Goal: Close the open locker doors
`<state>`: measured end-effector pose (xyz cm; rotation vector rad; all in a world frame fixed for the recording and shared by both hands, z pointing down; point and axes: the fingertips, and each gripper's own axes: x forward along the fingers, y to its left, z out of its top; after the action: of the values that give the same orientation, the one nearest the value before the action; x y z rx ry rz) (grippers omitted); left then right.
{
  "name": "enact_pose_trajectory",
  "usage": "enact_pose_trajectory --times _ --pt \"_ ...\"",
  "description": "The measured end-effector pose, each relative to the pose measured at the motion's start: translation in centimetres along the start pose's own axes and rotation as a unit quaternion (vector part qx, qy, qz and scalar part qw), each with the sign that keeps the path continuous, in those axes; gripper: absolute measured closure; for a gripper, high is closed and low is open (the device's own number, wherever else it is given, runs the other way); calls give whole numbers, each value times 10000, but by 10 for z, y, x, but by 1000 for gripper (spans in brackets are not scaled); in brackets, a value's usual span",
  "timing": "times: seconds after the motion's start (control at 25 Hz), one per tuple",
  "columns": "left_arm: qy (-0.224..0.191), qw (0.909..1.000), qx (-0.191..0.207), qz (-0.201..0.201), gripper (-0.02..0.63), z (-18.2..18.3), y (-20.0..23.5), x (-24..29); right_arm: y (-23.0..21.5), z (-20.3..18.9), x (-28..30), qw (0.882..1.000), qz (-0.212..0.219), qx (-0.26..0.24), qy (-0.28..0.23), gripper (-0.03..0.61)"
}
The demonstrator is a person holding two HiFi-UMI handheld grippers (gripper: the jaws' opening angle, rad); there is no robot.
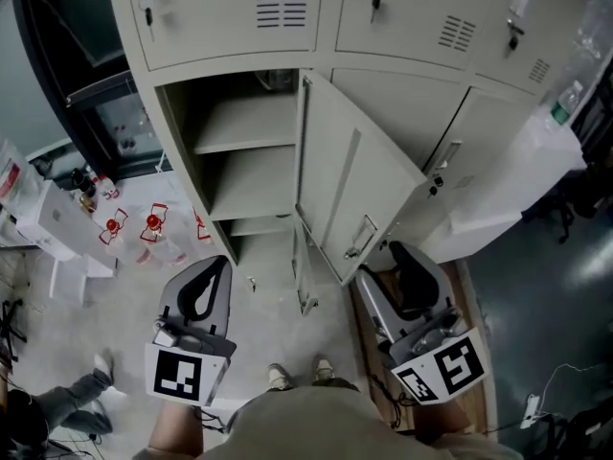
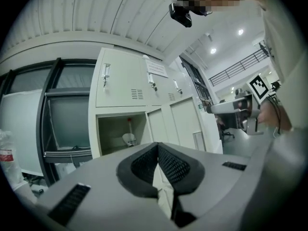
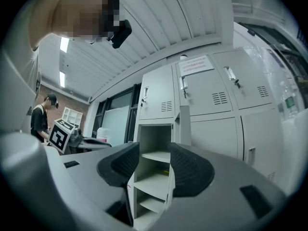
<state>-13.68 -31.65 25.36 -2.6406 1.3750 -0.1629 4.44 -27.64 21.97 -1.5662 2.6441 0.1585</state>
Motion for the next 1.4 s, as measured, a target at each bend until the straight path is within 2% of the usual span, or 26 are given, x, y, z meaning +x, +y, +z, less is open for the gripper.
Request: enact_pose_trajectory --times 0.24,0.52,0.92,1.12,1.4 --pt "-104 9996 65 -244 607 9 -21 30 -38 -11 -4 9995 -254 -49 180 365" --pt "29 9990 -36 -451 607 -5 -32 59 -58 -43 16 9987 -209 136 443 360" --pt "431 9972 -218 -577 607 -47 -36 86 -62 -94 38 9948 -29 472 897 370" --pt "517 9966 -277 -571 607 -57 -32 87 -61 -98 42 9945 -49 441 948 462" --pt "415 9979 -255 -424 607 -51 -21 72 -35 -97 46 9935 178 320 1079 449"
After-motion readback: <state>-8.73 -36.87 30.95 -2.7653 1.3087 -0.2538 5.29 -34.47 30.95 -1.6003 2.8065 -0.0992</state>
